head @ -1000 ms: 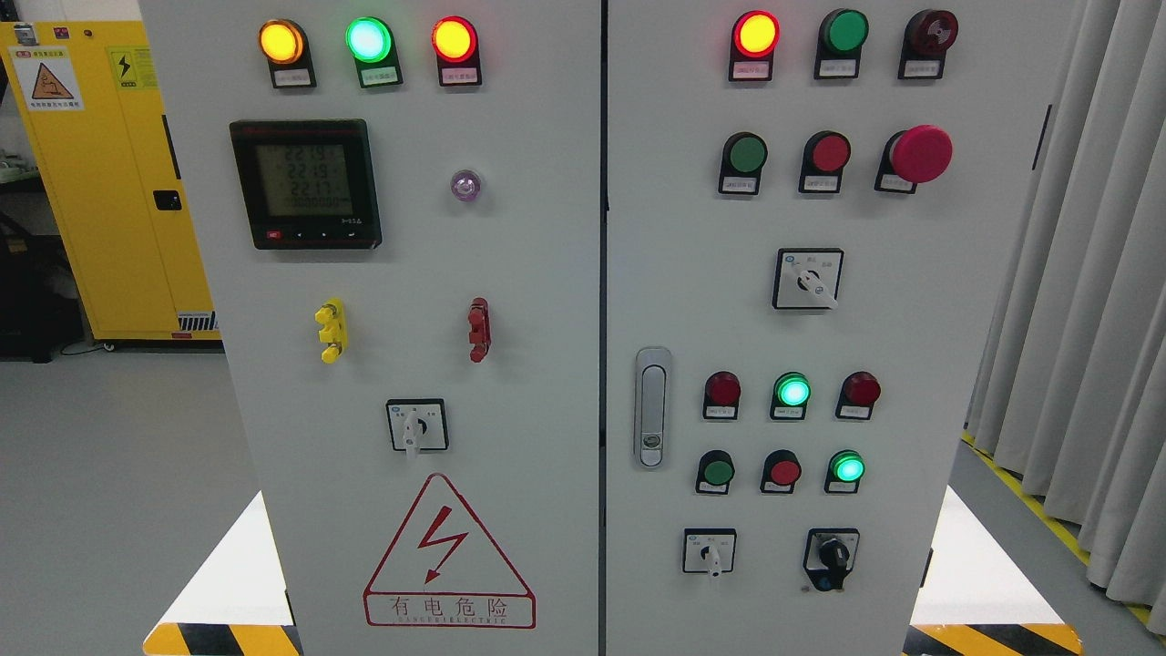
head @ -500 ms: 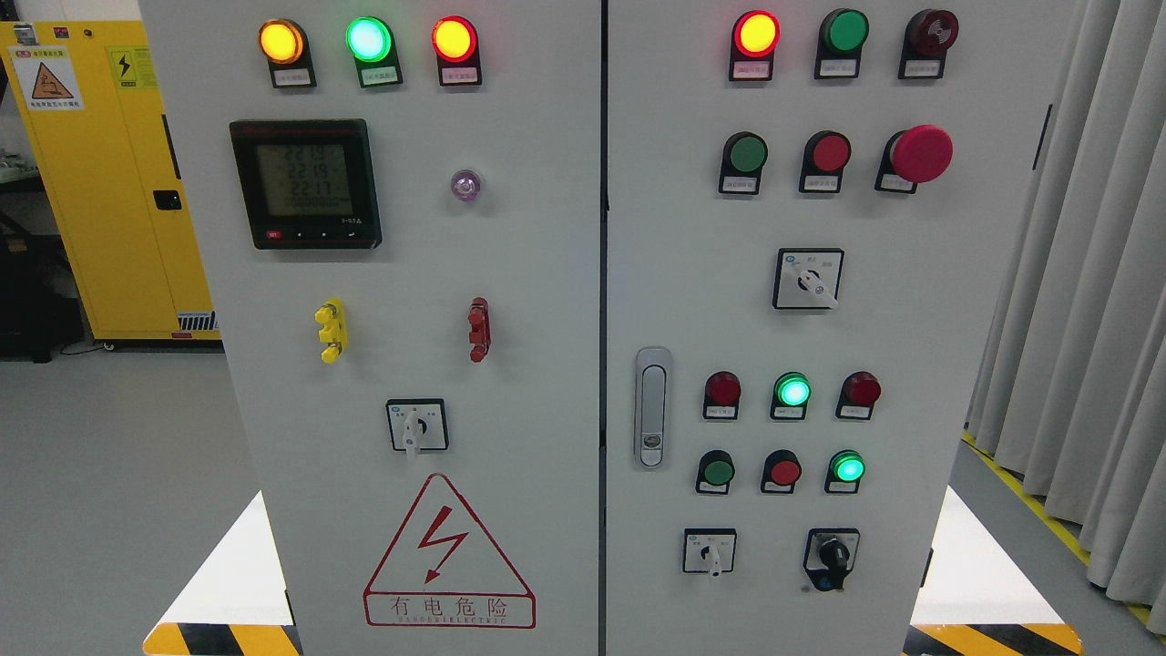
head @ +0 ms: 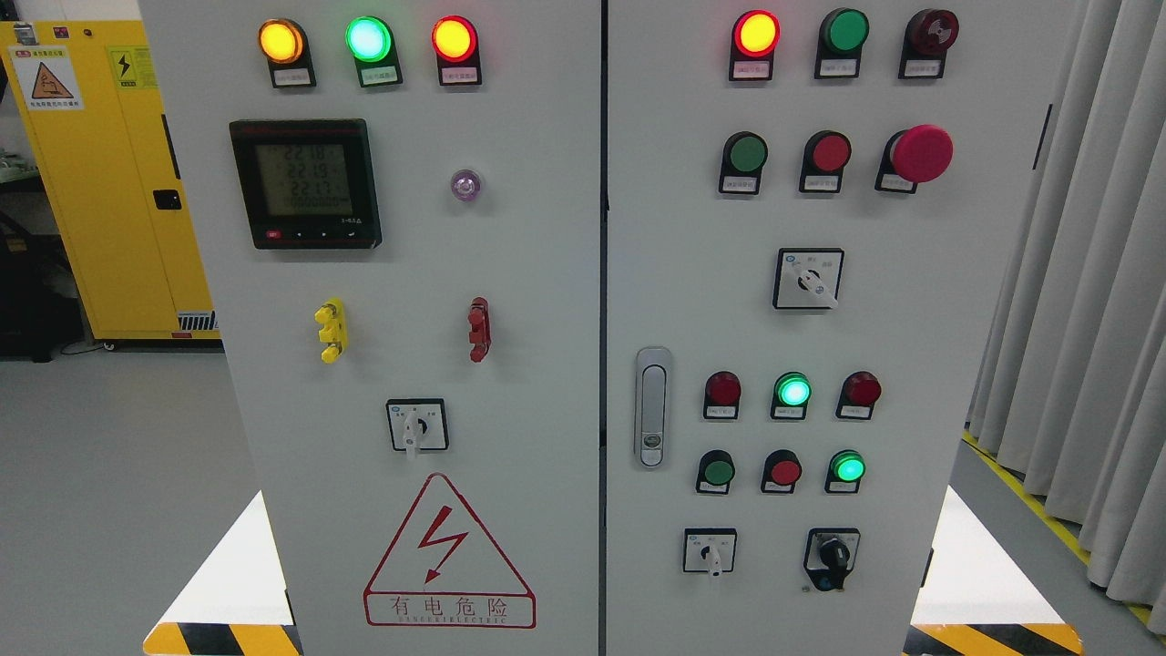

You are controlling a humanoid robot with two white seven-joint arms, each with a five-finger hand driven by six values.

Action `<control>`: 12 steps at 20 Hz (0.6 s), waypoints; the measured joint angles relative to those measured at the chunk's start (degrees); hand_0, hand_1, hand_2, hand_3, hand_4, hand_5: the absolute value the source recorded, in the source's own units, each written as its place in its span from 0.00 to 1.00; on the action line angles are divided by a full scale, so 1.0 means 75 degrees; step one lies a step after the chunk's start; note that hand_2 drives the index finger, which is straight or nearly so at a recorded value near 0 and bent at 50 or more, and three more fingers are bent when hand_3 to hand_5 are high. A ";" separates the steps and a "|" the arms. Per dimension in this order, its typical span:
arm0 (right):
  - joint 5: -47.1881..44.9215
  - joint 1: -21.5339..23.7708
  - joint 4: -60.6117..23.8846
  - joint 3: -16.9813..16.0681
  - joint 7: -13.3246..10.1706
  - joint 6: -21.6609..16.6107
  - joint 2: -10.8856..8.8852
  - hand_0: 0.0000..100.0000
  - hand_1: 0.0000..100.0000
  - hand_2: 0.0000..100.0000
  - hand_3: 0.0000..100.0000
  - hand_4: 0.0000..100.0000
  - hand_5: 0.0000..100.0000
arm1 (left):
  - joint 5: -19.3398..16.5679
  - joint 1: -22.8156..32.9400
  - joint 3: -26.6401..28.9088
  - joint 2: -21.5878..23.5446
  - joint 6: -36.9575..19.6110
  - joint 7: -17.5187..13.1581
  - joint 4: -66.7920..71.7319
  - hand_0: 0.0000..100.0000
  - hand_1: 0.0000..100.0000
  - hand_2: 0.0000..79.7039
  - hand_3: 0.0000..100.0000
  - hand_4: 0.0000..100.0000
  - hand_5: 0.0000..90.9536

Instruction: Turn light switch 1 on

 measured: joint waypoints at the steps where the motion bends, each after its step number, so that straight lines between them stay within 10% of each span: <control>1: 0.0000 0.0000 0.0000 0.0000 0.0000 0.0000 0.0000 0.00 0.50 0.04 0.00 0.00 0.00 | 0.0000 -0.0134 -0.0025 0.0003 0.0049 0.0151 -0.0229 0.21 0.53 0.60 0.77 0.85 0.87; 12: 0.0000 0.0000 0.0000 0.0000 0.0001 0.0000 0.0000 0.00 0.50 0.04 0.00 0.00 0.00 | 0.0001 -0.2210 -0.0525 -0.0053 0.1598 0.1448 -0.2078 0.19 0.57 0.71 0.88 0.89 0.91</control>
